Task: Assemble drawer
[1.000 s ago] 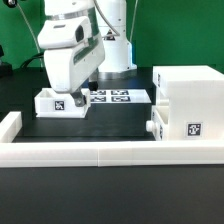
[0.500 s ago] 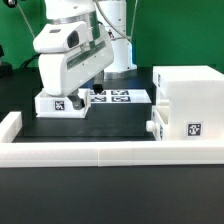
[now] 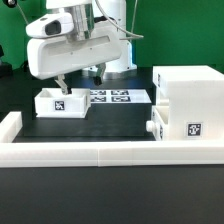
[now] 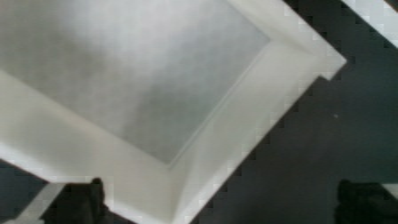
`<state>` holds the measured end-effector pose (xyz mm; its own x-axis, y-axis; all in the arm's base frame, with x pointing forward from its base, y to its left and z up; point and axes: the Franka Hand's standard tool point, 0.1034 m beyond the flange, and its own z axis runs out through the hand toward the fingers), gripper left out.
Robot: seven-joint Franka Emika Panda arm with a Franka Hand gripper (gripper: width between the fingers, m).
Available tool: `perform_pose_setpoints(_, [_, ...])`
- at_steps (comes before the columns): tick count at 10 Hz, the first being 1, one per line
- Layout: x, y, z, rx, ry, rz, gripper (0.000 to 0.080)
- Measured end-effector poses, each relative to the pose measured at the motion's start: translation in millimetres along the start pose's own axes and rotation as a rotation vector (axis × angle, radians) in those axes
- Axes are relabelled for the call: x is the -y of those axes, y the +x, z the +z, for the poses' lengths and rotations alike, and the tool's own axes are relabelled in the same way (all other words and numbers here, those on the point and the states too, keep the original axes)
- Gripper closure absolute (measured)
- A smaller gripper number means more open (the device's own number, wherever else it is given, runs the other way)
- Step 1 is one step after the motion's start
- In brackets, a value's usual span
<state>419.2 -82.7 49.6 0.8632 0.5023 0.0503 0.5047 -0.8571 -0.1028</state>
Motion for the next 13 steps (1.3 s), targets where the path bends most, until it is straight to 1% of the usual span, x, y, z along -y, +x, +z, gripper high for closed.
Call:
perform_pose_setpoints(1, [0.8,0.6,0.3,-0.002,0.003,0.11,0.0151])
perform_pose_setpoints(4, [1.8,0.5,1.6,-0.002,0.005,0.304,0.0151])
perform_pose_setpoints(5, [5.2,-0.4,6.5,-0.011,-0.011,0.44,0.0151])
perform_pose_setpoints(6, [14.5,-5.2,14.8,0.0,-0.012,0.545,0.0151])
perform_pose_setpoints(7, [16.3,-8.2,20.2,0.01,-0.012,0.599,0.0151])
perform_pose_setpoints(8, [15.4,-9.2,26.0,-0.001,-0.025,0.597,0.0151])
perform_pose_setpoints(10, [14.9,-14.1,39.5,-0.01,-0.036,0.565,0.0151])
perform_pose_setpoints(13, [18.1,-10.0,45.1,-0.03,-0.053,0.547,0.0151])
